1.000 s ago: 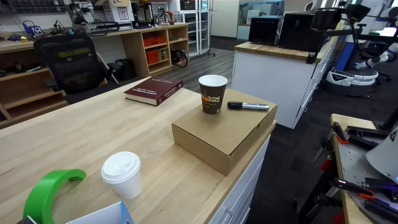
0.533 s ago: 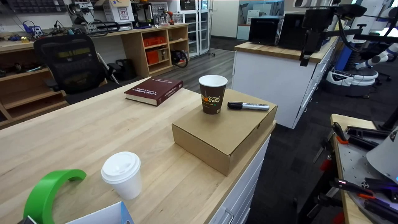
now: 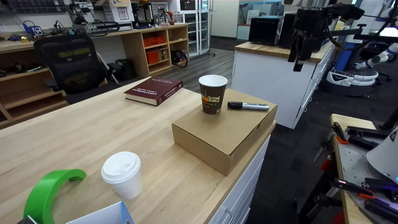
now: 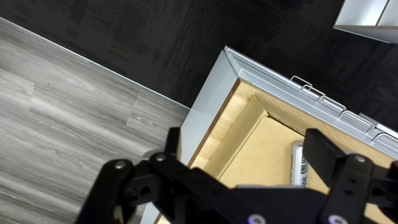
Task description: Put the marker in the cup
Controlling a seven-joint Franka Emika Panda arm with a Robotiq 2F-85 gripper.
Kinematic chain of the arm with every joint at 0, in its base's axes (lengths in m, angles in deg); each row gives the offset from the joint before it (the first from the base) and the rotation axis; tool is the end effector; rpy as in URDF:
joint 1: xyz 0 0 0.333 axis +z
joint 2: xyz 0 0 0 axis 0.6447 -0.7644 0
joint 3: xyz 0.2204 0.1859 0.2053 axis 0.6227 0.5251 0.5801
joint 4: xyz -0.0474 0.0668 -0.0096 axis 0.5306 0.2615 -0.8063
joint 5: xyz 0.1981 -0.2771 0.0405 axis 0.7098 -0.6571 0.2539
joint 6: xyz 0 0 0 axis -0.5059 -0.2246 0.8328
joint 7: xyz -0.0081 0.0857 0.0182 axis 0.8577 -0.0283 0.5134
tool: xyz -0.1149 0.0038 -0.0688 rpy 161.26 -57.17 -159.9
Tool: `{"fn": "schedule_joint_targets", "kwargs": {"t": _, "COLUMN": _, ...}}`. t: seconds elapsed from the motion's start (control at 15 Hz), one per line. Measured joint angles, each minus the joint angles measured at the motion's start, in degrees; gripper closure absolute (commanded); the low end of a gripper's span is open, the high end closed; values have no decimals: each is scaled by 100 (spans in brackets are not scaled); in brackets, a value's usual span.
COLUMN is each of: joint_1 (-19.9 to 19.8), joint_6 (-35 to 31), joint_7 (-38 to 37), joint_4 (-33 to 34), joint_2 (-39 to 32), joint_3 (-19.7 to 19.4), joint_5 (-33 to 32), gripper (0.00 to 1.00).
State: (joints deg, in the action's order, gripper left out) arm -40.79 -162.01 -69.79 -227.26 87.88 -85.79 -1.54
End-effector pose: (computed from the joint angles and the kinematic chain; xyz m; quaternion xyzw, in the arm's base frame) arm 0.3012 -0.0312 0.4609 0.9896 0.1407 0.0244 0.0201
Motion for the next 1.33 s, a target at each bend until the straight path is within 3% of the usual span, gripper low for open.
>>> {"fn": "schedule_joint_targets", "kwargs": {"t": 0.73, "joint_1": 407, "joint_6": -680, "joint_7": -1151, "joint_4": 435, "joint_2": -969, "joint_3": 723, "joint_5": 294, "gripper": 0}}
{"fn": "schedule_joint_targets", "kwargs": {"t": 1.33, "joint_1": 606, "joint_6": -970, "joint_7": -1375, "joint_4": 889, "joint_2": -1977, "joint_3": 979, "joint_5": 368, "gripper": 0}}
